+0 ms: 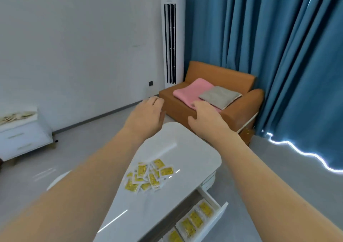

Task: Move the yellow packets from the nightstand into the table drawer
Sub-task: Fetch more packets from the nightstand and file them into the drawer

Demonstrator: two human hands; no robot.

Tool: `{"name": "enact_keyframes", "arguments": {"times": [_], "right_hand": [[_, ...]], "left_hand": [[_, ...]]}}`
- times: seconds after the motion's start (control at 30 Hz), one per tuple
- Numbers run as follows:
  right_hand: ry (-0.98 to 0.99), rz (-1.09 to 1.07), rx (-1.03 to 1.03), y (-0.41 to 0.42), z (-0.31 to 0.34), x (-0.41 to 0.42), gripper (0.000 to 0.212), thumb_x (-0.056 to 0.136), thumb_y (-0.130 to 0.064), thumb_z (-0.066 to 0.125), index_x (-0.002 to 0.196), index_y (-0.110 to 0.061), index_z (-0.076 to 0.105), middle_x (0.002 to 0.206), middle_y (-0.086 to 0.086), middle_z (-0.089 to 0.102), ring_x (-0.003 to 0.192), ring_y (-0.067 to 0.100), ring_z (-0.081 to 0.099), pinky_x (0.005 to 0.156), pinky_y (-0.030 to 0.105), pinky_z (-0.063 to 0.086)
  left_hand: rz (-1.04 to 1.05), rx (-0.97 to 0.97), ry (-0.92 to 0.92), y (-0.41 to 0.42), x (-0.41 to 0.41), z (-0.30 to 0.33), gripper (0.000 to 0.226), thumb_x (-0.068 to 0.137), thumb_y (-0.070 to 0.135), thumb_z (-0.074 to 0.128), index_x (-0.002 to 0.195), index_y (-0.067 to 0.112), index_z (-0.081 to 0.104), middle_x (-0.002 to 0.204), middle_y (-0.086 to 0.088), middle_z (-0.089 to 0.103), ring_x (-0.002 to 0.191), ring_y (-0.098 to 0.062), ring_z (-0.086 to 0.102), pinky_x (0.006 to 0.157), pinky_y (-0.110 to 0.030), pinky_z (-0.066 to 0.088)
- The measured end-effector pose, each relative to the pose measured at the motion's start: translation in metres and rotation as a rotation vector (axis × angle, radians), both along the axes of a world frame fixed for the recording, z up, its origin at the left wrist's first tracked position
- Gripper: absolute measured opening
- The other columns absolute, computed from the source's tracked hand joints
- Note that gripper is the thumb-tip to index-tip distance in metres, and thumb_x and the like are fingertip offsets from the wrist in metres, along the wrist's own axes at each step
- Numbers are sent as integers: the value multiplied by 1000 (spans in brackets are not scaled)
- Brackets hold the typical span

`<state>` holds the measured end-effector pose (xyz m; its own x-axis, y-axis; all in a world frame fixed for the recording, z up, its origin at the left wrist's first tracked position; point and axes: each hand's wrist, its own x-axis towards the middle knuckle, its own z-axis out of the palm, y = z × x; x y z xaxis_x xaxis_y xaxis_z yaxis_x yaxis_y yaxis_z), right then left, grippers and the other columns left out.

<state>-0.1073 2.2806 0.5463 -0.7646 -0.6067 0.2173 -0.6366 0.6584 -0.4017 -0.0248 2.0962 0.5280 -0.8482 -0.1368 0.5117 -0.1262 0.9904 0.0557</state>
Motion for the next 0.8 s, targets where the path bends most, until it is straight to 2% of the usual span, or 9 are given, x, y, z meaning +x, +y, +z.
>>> {"name": "enact_keyframes", "arguments": {"times": [0.1, 0.2, 0.47, 0.6, 0.67, 0.73, 0.8], "right_hand": [[-24, 7, 24, 4, 59, 21, 51, 96, -17, 50, 145, -7, 38, 148, 10, 42, 136, 24, 38, 109, 32, 30], [-40, -3, 9, 5, 88, 35, 55, 95, -18, 52, 147, -10, 37, 147, 11, 42, 134, 26, 40, 110, 35, 33], [-25, 43, 40, -50, 104, 91, 43, 94, -16, 51, 135, -8, 46, 135, 12, 49, 121, 28, 48, 101, 38, 42], [-1, 97, 29, -111, 106, 132, 49, 93, -20, 52, 140, -9, 43, 141, 12, 46, 125, 27, 47, 102, 37, 42], [-14, 101, 7, -147, 107, 156, 49, 93, -19, 52, 140, -10, 43, 140, 12, 46, 119, 26, 50, 96, 35, 44], [-28, 98, -25, -185, 107, 181, 43, 91, -19, 52, 133, -9, 49, 134, 12, 50, 102, 21, 50, 81, 32, 43], [-37, 96, -40, -227, 108, 207, 40, 90, -21, 52, 128, -9, 51, 130, 11, 52, 98, 19, 48, 78, 30, 40]], "left_hand": [[21, 12, -38, 0, 20, 63, 32, 98, 23, 49, 123, 5, 54, 124, -14, 56, 109, -35, 53, 88, -45, 45], [30, 28, -58, -2, 39, 90, 34, 98, 25, 48, 126, 7, 53, 128, -12, 55, 113, -33, 52, 92, -44, 45], [85, 69, 50, -35, 103, 109, 34, 99, 25, 48, 127, 7, 54, 131, -10, 54, 117, -31, 52, 92, -41, 44], [105, 47, 85, -87, 152, 119, 39, 99, 24, 49, 134, 6, 50, 139, -9, 49, 122, -30, 49, 96, -36, 39], [129, 32, 89, -124, 181, 124, 40, 100, 25, 48, 136, 6, 49, 142, -9, 47, 124, -30, 48, 99, -36, 38], [144, 30, 88, -168, 214, 129, 41, 100, 26, 48, 136, 7, 49, 143, -8, 47, 126, -30, 46, 102, -37, 38], [163, 29, 74, -214, 249, 137, 42, 100, 28, 49, 136, 7, 49, 143, -7, 47, 128, -29, 46, 103, -39, 41]]}}
